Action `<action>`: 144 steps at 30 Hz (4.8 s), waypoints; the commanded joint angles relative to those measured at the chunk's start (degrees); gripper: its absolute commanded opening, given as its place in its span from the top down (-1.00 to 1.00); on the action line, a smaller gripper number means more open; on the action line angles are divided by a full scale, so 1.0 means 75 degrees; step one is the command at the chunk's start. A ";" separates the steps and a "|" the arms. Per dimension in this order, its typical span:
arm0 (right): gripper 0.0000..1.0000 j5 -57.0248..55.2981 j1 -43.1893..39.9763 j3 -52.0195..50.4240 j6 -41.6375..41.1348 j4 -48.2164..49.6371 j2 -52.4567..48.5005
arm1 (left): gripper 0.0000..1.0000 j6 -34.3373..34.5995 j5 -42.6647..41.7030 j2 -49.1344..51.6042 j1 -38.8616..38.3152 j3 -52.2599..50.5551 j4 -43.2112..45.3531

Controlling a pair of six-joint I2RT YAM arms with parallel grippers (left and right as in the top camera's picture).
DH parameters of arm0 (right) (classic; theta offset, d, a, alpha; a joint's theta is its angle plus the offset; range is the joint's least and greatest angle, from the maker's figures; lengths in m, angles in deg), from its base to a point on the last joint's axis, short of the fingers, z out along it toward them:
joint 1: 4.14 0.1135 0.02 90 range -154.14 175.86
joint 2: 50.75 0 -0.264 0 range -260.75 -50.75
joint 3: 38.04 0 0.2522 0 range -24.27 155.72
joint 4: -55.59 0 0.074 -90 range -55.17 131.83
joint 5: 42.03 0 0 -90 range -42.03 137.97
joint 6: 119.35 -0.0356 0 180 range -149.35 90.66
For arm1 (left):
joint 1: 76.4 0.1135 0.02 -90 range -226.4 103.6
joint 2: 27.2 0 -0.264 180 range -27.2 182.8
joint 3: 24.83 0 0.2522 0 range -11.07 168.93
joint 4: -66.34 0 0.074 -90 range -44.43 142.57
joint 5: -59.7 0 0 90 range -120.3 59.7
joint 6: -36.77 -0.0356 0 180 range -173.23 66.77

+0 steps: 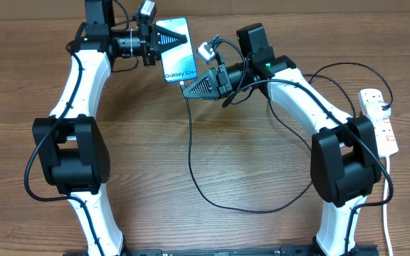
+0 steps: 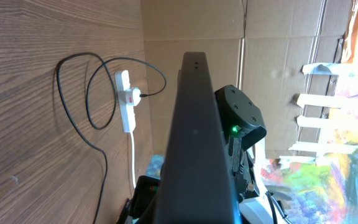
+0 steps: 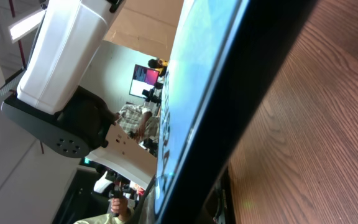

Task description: Plug charger to phone and switch on socket

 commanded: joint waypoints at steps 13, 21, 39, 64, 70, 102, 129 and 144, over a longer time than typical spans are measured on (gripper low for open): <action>0.93 0.0181 -0.0026 0.0087 -0.0006 0.0023 0.0216 | 0.92 -0.0265 -0.0312 -0.0242 0.0079 0.0044 0.0020; 0.93 0.0178 -0.0052 0.0087 -0.0012 0.0108 0.0216 | 0.92 -0.0265 -0.0326 -0.0242 0.0079 0.0044 -0.0009; 0.93 -0.0201 -0.0227 0.0087 -0.0388 0.0259 0.0216 | 0.92 -0.0131 -0.0286 -0.0242 0.0076 0.0044 -0.0041; 0.93 -0.0044 -0.0192 0.0087 -0.0641 0.0533 0.0216 | 0.92 0.0571 0.0274 -0.0242 0.0064 0.0044 -0.0082; 0.93 0.0006 -0.0085 0.0087 -0.0667 0.0533 0.0216 | 0.92 0.0685 0.0574 -0.0242 0.0064 0.0044 -0.0064; 0.93 -0.0286 -0.0044 0.0087 -0.0697 0.0618 0.0216 | 0.92 0.0694 0.0178 -0.0242 -0.0029 0.0044 0.0029; 0.93 -0.0114 -0.0058 0.0087 -0.0807 0.0624 0.0216 | 0.92 0.0478 -0.0090 -0.0242 -0.0009 0.0044 0.0431; 0.93 0.0003 -0.0058 0.0087 -0.0836 0.0758 0.0216 | 0.92 0.0236 -0.0032 -0.0242 -0.0023 0.0044 0.0428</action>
